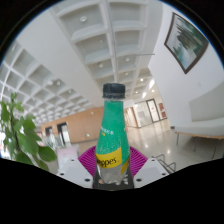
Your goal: Pour water
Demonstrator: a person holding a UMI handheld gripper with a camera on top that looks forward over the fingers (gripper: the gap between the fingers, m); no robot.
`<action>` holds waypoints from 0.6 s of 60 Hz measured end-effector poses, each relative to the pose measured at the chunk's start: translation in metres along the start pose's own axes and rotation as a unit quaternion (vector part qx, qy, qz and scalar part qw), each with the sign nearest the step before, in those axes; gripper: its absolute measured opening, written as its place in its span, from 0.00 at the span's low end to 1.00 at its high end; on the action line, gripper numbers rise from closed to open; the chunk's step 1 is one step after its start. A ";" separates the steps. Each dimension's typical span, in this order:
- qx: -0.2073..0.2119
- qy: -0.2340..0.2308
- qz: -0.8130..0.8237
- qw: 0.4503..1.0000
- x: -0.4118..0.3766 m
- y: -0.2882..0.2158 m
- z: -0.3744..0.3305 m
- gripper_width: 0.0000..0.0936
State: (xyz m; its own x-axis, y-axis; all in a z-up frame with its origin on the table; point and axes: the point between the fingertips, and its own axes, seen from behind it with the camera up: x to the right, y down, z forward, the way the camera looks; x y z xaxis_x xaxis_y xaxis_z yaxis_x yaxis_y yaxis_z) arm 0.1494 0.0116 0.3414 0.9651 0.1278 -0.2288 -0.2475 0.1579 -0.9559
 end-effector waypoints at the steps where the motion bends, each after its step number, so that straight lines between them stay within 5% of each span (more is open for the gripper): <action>1: -0.010 0.008 -0.014 1.000 0.010 0.010 0.002 0.43; 12: -0.130 0.086 -0.113 0.981 0.107 0.125 0.003 0.43; 21: -0.199 0.100 -0.148 0.964 0.149 0.191 -0.010 0.43; 29: -0.244 0.110 -0.148 0.952 0.171 0.236 -0.022 0.45; 36: -0.222 0.113 -0.129 0.960 0.174 0.227 -0.022 0.50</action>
State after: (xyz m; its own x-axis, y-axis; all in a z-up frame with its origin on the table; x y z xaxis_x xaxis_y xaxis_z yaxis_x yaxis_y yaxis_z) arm 0.2627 0.0476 0.0811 0.9958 -0.0827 0.0399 0.0149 -0.2834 -0.9589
